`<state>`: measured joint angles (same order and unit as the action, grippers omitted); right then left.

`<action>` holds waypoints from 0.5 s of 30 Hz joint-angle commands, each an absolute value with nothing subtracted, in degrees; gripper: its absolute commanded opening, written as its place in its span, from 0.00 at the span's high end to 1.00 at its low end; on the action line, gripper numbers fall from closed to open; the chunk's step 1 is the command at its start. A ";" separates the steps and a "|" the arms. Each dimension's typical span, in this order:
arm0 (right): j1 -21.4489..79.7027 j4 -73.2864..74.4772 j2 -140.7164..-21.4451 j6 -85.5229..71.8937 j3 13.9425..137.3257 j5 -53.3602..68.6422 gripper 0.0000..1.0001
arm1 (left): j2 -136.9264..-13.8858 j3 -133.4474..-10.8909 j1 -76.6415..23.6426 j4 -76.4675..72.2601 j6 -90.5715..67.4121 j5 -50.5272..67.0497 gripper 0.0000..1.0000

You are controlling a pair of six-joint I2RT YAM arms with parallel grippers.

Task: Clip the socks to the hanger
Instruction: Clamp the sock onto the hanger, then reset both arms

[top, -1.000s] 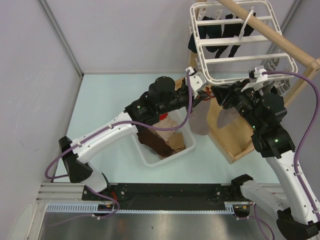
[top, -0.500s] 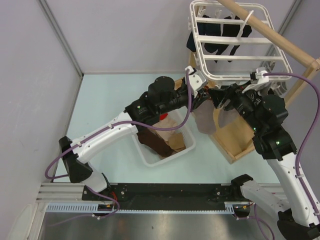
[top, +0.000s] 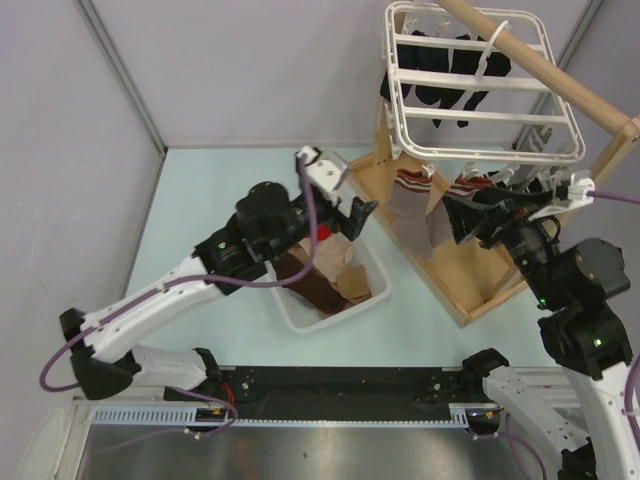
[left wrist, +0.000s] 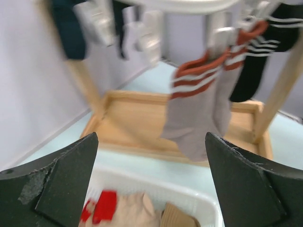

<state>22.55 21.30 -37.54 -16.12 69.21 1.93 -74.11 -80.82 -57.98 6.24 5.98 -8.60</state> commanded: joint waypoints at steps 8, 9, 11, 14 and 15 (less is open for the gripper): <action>22.85 39.28 -25.32 -12.40 69.70 -13.35 0.00 | -41.78 -59.95 -52.12 22.75 -10.80 -42.70 0.00; 22.85 41.29 -24.53 -12.48 69.70 -14.06 0.00 | -37.31 -58.81 -52.21 24.50 -11.16 -44.11 0.00; 22.85 42.97 -22.69 -12.57 69.70 -15.90 0.00 | -32.98 -56.52 -52.21 26.27 -12.47 -44.91 0.00; 22.85 45.78 -20.23 -12.48 69.70 -18.36 0.00 | -26.91 -54.15 -52.12 28.39 -14.05 -46.23 0.00; 22.85 47.01 -19.52 -12.39 69.61 -19.15 0.00 | -25.68 -53.71 -52.21 28.91 -14.32 -46.75 0.00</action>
